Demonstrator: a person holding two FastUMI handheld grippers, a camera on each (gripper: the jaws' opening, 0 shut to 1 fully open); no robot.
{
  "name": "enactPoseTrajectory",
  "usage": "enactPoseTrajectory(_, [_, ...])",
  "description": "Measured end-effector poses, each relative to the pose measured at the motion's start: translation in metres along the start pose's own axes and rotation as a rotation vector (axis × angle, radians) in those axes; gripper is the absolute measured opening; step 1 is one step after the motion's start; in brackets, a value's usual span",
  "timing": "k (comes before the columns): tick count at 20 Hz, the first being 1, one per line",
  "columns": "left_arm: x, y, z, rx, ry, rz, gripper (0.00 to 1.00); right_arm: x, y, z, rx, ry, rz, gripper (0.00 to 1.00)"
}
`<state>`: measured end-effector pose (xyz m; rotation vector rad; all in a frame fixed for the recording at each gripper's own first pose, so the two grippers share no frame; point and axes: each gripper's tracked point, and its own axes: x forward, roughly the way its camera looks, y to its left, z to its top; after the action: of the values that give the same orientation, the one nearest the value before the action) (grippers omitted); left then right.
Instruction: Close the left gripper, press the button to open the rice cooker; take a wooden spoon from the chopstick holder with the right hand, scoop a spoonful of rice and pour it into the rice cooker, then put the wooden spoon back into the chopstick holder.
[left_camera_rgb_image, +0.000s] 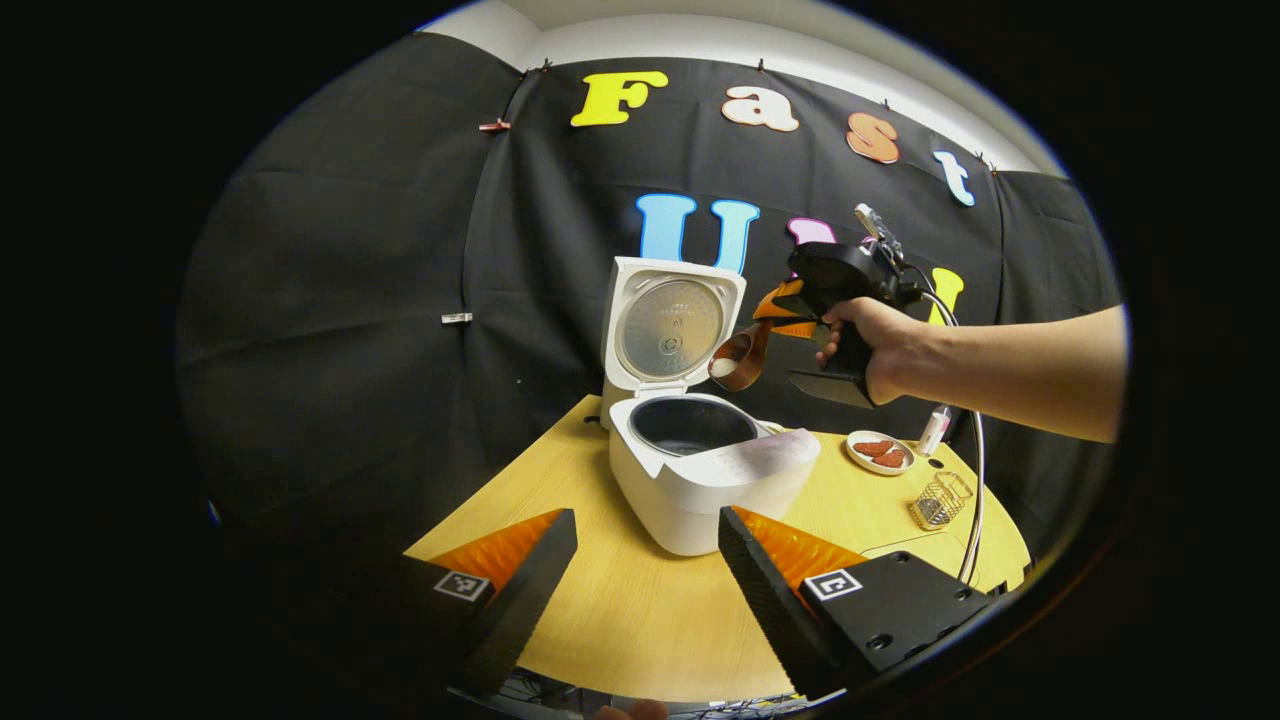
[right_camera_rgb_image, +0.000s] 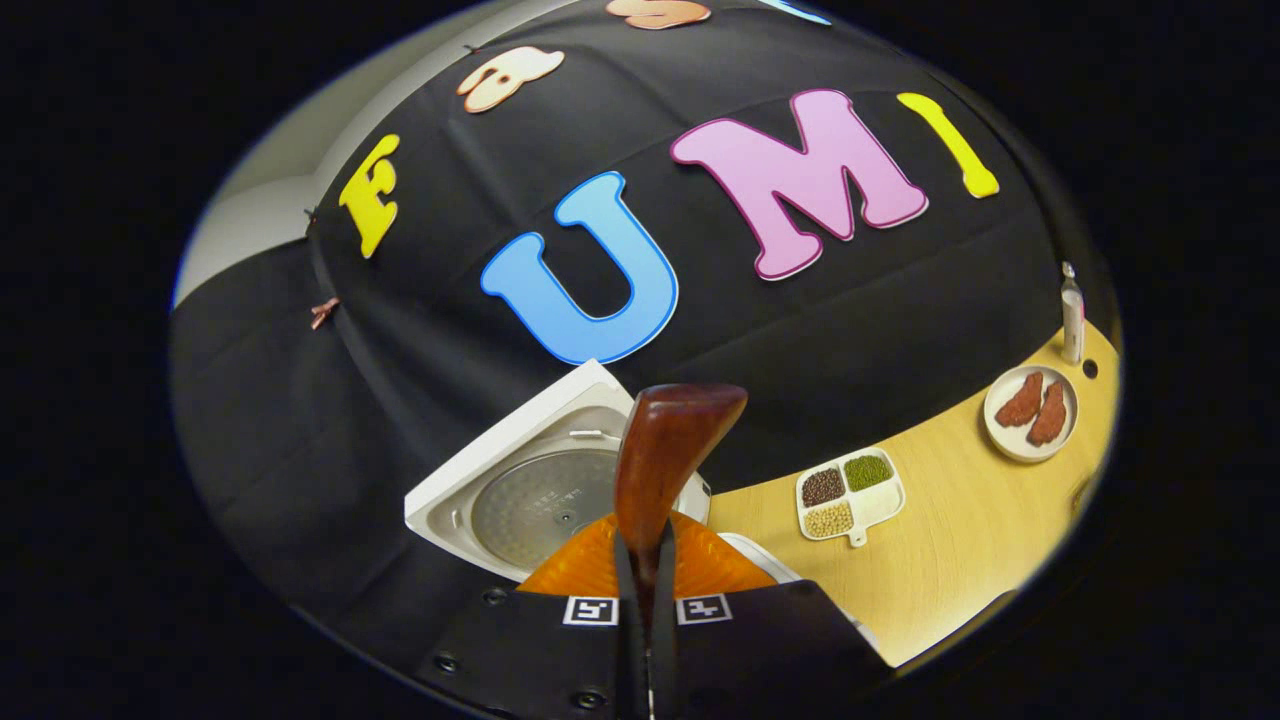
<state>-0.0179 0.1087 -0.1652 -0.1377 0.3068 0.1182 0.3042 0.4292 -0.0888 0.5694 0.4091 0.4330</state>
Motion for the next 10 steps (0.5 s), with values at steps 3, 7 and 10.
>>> enactPoseTrajectory(3, [0.002,0.002,-0.005,-0.006,0.002,0.004,0.98,0.012,0.013,-0.012,-0.155,0.004,0.029,0.06])
enactPoseTrajectory(7, [0.001,0.001,-0.011,-0.022,0.012,-0.004,0.98,0.016,0.032,-0.024,-0.415,-0.003,0.080,0.06])
enactPoseTrajectory(10, [0.002,0.003,-0.014,-0.030,0.014,-0.006,0.98,0.011,0.048,-0.038,-0.588,0.012,0.120,0.06])
